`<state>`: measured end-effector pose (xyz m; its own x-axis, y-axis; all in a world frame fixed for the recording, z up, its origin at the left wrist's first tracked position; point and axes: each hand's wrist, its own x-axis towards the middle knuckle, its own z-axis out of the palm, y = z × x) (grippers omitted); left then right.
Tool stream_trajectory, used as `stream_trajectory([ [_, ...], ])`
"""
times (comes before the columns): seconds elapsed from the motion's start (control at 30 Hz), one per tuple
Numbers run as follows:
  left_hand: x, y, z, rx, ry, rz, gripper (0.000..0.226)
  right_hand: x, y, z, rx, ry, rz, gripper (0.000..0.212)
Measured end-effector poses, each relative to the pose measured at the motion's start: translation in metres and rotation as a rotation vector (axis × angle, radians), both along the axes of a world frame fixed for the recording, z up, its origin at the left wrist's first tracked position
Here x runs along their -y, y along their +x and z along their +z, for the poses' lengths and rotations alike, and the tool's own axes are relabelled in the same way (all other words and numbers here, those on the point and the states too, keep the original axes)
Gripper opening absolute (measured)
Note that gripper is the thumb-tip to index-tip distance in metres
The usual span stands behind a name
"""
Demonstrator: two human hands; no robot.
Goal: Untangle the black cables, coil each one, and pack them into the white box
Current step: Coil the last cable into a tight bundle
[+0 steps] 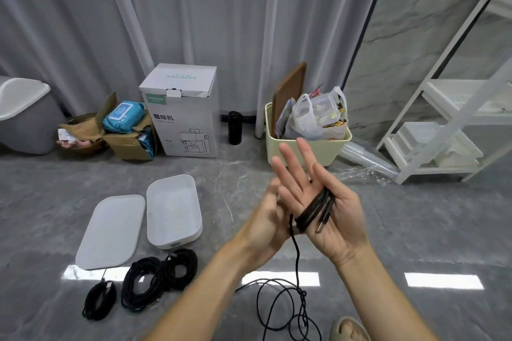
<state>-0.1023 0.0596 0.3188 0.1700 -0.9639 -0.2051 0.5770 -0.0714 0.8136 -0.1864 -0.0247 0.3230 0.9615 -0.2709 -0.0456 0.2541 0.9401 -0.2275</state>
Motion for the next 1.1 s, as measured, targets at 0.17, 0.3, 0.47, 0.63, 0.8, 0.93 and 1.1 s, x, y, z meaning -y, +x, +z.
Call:
stream_trajectory([
  [0.17,0.0,0.004,-0.004,0.098,0.116,-0.142,0.077,0.004,0.002,0.012,-0.165,-0.142,-0.296,0.048],
  [0.3,-0.002,0.006,-0.004,0.09,0.153,-0.221,0.079,0.007,0.004,0.015,-0.237,-0.287,-0.43,0.046],
  [0.47,-0.004,0.014,-0.005,0.209,0.253,-0.268,0.067,0.011,0.002,0.016,-0.484,-0.654,-0.543,0.043],
  [0.63,-0.004,0.02,-0.003,0.372,0.36,-0.101,0.061,0.016,0.001,0.01,-0.692,-0.977,-0.457,0.044],
  [0.8,-0.005,0.027,0.005,0.534,0.395,-0.023,0.063,0.02,-0.006,0.004,-0.843,-1.098,-0.132,0.039],
  [0.93,-0.003,0.028,0.01,0.681,0.371,0.038,0.053,0.019,-0.013,0.004,-0.91,-1.077,0.129,0.038],
  [1.1,0.0,0.031,0.013,0.682,0.296,0.145,0.047,0.014,-0.021,0.017,-0.896,-1.182,0.474,0.039],
])
